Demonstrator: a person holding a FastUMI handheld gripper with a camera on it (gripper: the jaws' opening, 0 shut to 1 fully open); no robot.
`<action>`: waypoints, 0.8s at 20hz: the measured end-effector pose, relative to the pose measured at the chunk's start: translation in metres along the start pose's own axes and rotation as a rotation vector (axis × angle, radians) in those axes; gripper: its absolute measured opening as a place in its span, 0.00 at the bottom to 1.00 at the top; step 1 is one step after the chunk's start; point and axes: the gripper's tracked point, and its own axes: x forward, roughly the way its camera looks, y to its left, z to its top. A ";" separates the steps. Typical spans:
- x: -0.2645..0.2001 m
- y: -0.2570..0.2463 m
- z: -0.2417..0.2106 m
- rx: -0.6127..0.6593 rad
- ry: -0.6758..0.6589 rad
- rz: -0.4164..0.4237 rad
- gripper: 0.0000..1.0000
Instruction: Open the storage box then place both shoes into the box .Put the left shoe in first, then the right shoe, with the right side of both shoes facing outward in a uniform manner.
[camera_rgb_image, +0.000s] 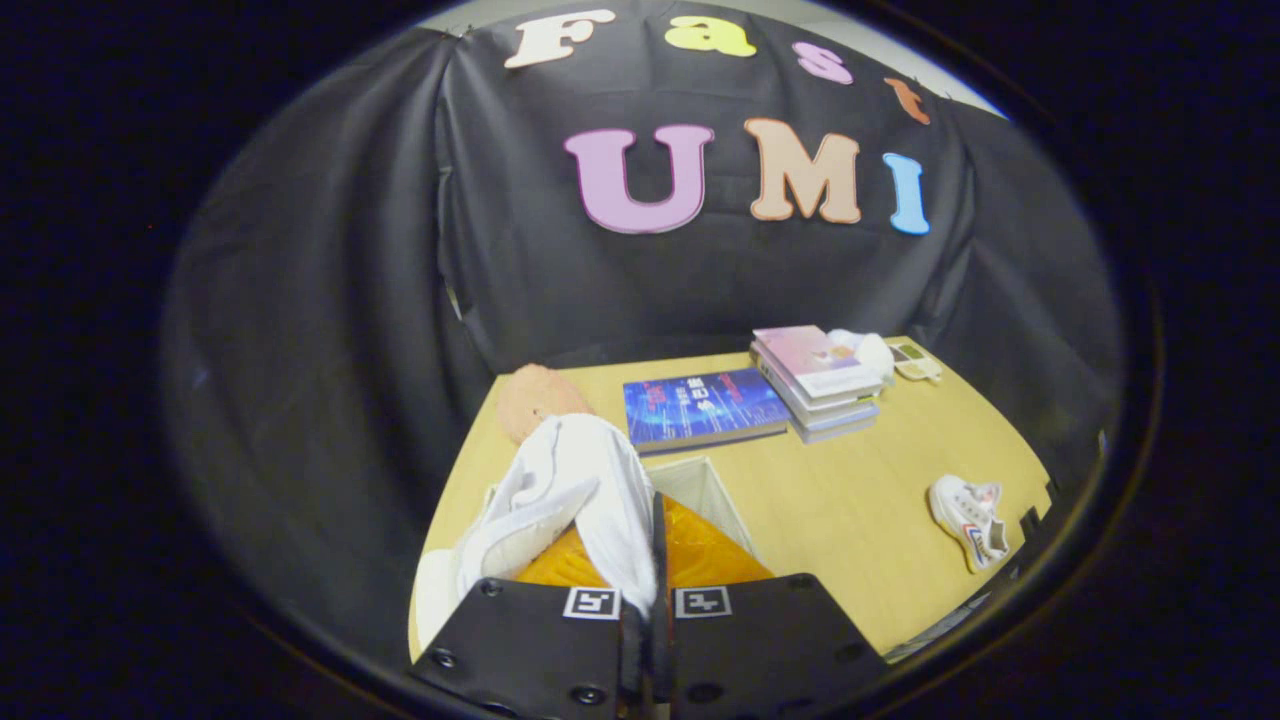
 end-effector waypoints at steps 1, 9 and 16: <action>0.006 0.005 -0.010 -0.010 0.031 0.001 0.06; 0.034 0.031 -0.066 -0.081 0.204 0.026 0.08; 0.038 0.043 -0.119 -0.115 0.417 0.147 0.25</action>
